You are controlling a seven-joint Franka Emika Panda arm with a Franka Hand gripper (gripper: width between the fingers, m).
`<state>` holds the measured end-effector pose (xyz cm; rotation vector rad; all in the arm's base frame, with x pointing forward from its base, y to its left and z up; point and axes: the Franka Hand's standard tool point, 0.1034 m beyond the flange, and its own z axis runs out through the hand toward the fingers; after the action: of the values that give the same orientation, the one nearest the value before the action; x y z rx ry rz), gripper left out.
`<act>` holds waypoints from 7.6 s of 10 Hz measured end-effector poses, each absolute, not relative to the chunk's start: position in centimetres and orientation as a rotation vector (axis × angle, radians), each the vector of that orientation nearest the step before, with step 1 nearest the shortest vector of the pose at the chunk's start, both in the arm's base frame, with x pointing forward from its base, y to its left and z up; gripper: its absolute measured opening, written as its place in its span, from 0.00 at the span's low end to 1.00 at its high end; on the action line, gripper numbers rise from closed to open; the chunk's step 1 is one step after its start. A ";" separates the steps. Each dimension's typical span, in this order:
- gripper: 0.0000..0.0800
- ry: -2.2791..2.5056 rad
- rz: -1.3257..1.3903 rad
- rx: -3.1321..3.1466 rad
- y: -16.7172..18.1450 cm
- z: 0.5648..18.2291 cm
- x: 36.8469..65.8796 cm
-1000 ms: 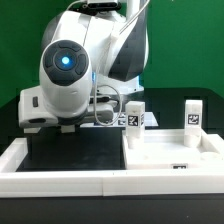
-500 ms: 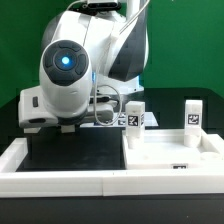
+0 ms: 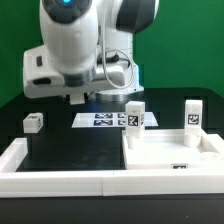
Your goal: Assemble square table
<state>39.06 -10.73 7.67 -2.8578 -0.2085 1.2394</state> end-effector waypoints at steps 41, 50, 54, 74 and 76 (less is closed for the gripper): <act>0.37 0.107 -0.744 -2.960 10.7 11.6 61.3; 0.37 0.057 -0.787 -2.968 12.2 10.1 60.9; 0.37 0.059 -0.806 -2.978 11.8 9.0 60.7; 0.81 0.069 -0.852 -2.967 11.2 10.1 61.2; 0.81 0.075 -0.807 -2.969 11.2 10.5 61.2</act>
Offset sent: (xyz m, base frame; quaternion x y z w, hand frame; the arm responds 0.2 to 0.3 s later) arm 0.0000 0.0000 0.0000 0.0000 0.1938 0.0000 0.9810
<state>61.21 11.21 10.50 -2.9686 0.0753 -0.8068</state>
